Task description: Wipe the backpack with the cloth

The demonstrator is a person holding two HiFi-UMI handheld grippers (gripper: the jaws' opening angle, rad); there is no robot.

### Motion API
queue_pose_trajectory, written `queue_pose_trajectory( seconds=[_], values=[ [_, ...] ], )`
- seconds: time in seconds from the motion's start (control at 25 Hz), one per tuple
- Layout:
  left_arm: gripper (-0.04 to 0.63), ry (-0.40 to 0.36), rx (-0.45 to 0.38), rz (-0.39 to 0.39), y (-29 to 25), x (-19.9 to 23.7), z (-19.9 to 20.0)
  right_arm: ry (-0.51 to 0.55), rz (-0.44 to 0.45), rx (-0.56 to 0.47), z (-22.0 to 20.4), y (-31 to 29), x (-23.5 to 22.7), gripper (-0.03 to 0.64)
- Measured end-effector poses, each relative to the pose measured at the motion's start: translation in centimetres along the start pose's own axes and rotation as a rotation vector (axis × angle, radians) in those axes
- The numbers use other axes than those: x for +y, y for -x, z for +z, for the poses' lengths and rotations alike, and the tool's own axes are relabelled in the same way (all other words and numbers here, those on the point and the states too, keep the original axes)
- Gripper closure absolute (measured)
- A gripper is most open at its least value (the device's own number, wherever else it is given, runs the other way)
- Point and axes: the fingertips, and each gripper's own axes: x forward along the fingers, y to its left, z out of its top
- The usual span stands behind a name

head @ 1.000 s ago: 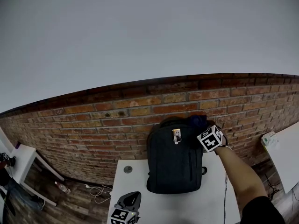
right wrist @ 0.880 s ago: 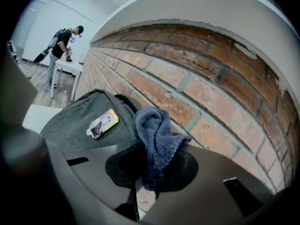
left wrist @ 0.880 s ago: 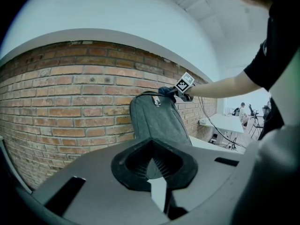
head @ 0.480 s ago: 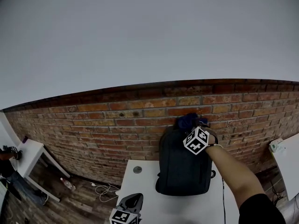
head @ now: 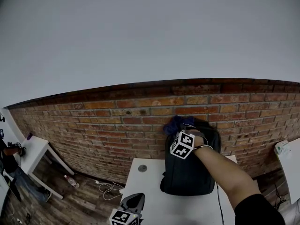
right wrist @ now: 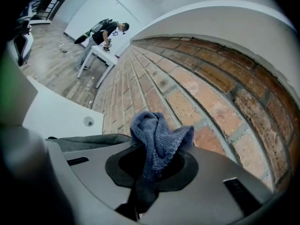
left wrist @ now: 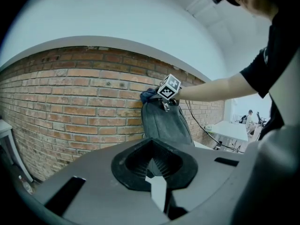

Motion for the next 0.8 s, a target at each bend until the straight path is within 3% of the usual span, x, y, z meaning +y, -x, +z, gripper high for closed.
queue_pose_trajectory(
  seconds=[0.28,0.52,0.8],
  values=[
    [0.614,-0.017,0.020,-0.015,-0.7,-0.5,-0.7,-0.076,-0.015,0.022,-1.6,0.6,-1.7,0.565],
    [0.614,-0.083,0.060,-0.046,-1.7,-1.5,-1.3,-0.125,-0.028,0.076,-4.9,2.2,-4.2,0.565],
    [0.614,-0.095,0.053,-0.080,-2.5,-2.6,-0.9,-0.212,-0.046,0.127,-9.0,4.7,-6.5,0.565]
  ],
)
